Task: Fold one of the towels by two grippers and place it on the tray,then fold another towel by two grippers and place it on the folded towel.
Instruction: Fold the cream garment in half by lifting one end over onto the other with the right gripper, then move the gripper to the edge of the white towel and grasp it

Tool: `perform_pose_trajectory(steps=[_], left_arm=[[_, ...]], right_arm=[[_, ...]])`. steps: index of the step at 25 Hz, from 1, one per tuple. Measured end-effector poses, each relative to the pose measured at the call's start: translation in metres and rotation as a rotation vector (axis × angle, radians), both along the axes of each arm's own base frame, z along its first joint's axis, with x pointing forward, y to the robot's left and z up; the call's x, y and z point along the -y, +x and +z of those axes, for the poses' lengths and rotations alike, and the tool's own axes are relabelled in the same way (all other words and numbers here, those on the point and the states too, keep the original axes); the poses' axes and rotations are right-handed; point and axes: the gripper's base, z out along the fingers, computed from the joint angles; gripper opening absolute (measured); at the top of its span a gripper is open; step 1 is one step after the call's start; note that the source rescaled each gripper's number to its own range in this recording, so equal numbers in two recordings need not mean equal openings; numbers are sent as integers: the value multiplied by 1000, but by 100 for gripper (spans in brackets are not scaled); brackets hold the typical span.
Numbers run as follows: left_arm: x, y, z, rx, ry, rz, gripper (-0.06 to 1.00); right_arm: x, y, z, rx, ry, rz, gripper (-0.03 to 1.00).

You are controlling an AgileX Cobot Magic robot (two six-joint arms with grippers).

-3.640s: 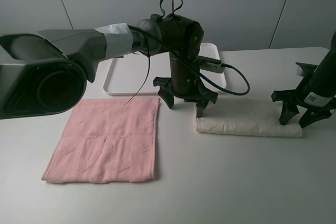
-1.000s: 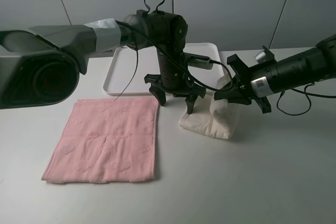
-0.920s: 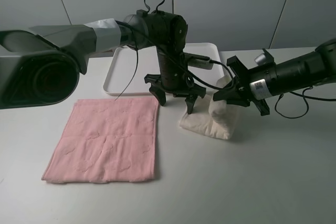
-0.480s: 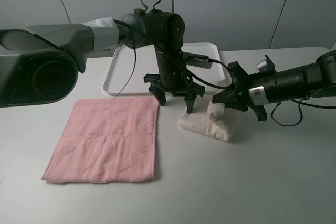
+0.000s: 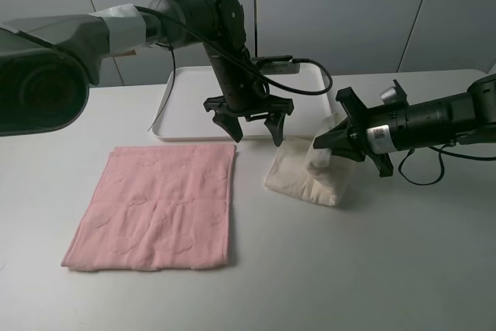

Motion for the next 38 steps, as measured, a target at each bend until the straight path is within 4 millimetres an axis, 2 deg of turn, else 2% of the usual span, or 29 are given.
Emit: perform_pose_trajectory(steps=[5, 7, 13, 18, 21, 25, 30, 34, 38], left_arm=[[-5, 4, 27, 62, -41, -1, 100], [-7, 5, 37, 87, -55, -5, 100], [-7, 6, 43, 115, -67, -21, 100], [-11, 6, 43, 102, -53, -52, 100], [-16, 9, 43, 98, -53, -42, 100], [-23, 14, 43, 100, -46, -27, 100], [-28, 16, 43, 101, -42, -19, 100], [-28, 16, 43, 104, -41, -31, 100], [-30, 18, 43, 106, -42, -34, 100]], right_arm=[[-1, 0, 0, 1, 1, -1, 3], [-5, -1, 0, 1, 2, 11, 9], [-32, -7, 1, 11, 11, 73, 33], [-35, -7, 3, 18, 18, 86, 64], [-35, -6, 7, 50, 13, 100, 78], [-29, -3, 25, 131, -17, 77, 81], [-4, 1, 52, 171, -55, -21, 81], [15, -4, 48, 86, -158, -36, 81], [19, -5, 34, 15, -197, -25, 81]])
